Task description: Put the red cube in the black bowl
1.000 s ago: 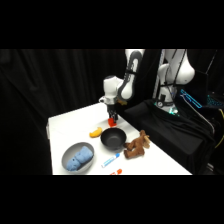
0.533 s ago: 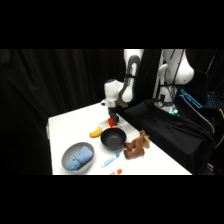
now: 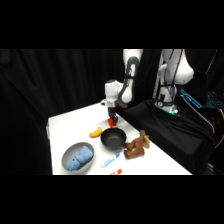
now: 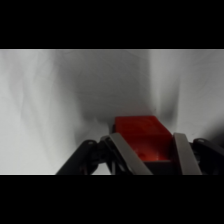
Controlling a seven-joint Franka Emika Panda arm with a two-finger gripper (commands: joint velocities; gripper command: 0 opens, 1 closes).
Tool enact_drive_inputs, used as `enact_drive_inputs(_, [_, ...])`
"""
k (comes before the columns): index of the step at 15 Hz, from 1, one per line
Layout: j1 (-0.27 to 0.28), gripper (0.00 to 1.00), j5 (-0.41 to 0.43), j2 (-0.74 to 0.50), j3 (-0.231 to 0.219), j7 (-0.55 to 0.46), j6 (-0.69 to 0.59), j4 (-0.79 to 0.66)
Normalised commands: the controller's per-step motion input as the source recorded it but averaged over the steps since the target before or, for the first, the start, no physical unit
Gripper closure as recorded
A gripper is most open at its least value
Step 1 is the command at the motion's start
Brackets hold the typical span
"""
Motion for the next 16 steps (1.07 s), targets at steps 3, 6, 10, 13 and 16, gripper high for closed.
enact_drive_inputs(3, [-0.011,0.72,-0.069,-0.09,-0.005,0.01,0.08,-0.05])
enact_drive_inputs(6, [0.145,0.72,-0.162,-0.37,-0.148,0.14,-0.12,-0.17])
enact_drive_inputs(10, [0.271,0.72,-0.249,-0.53,-0.265,0.25,-0.33,-0.18])
enact_drive_inputs(13, [0.269,0.72,-0.293,-0.45,-0.237,0.27,-0.37,-0.1])
enact_drive_inputs(16, [0.195,0.72,-0.241,-0.39,-0.143,0.23,-0.36,-0.03])
